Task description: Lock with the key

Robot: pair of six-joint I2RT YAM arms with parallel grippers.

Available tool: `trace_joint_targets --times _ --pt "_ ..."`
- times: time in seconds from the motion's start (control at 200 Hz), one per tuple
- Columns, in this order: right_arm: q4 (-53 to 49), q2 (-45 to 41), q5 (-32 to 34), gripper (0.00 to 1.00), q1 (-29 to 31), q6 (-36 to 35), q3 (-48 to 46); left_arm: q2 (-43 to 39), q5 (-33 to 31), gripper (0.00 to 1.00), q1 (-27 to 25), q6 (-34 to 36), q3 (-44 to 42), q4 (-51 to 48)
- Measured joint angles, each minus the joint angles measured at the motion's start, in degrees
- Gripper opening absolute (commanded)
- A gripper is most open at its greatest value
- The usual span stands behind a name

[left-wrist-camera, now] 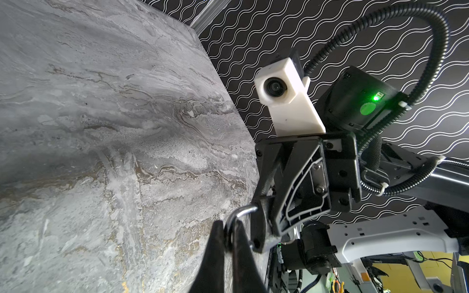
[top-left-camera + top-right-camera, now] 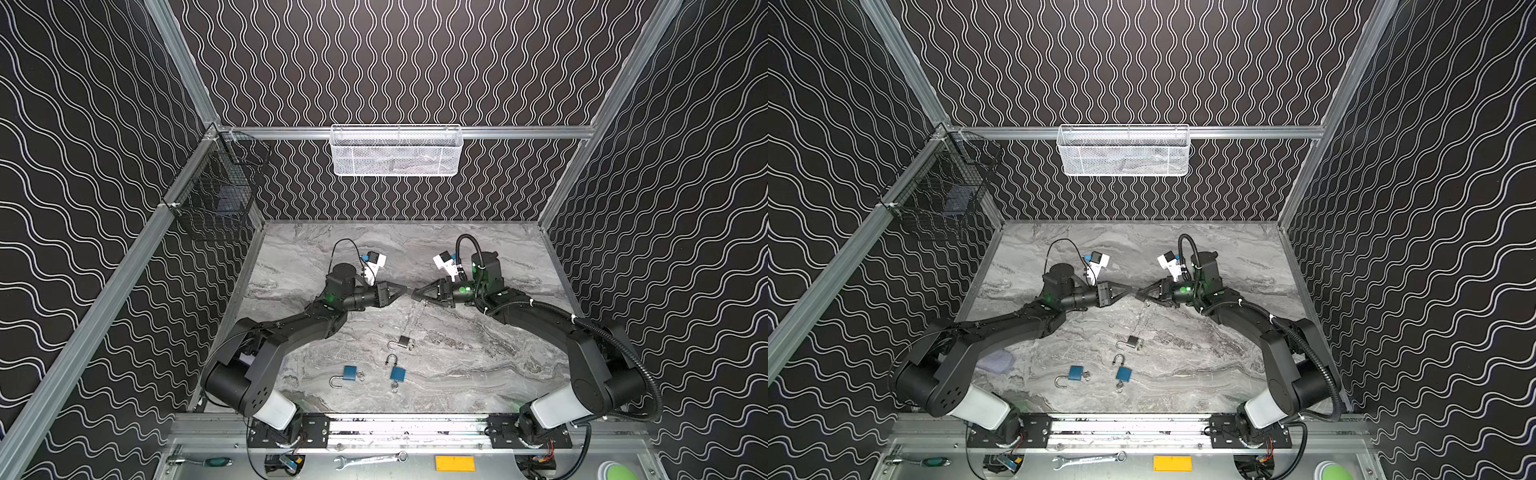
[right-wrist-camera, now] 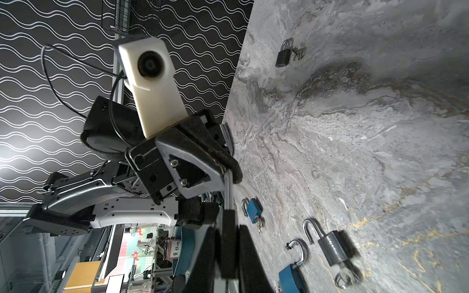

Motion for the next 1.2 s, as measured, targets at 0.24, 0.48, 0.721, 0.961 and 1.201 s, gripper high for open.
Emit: trace_joint_targets --times 0.24,0.48,0.721,0.961,1.201 --pt "-1.73 0.33 0.70 0.04 1.25 -2.29 1.97 -2.32 -1.49 0.00 -0.35 -1.44 0.04 -2.23" --pt "-2.97 1.55 0.39 0.03 1.77 -3.61 3.89 -5.60 -5.11 0.00 -1.55 -2.91 0.15 -6.54" --pt "-1.92 3.78 -1.38 0.02 1.81 -3.37 4.39 -6.73 -7.32 0.00 -1.95 -2.93 -0.28 -9.25" --pt "0.46 5.51 -2.75 0.02 1.77 -1.86 4.52 -6.73 -8.70 0.00 -2.29 -3.26 -0.79 -8.96" --pt "0.63 6.16 -3.15 0.00 1.73 -0.94 4.57 -5.46 -8.52 0.00 -2.84 -4.50 -0.59 -7.98"
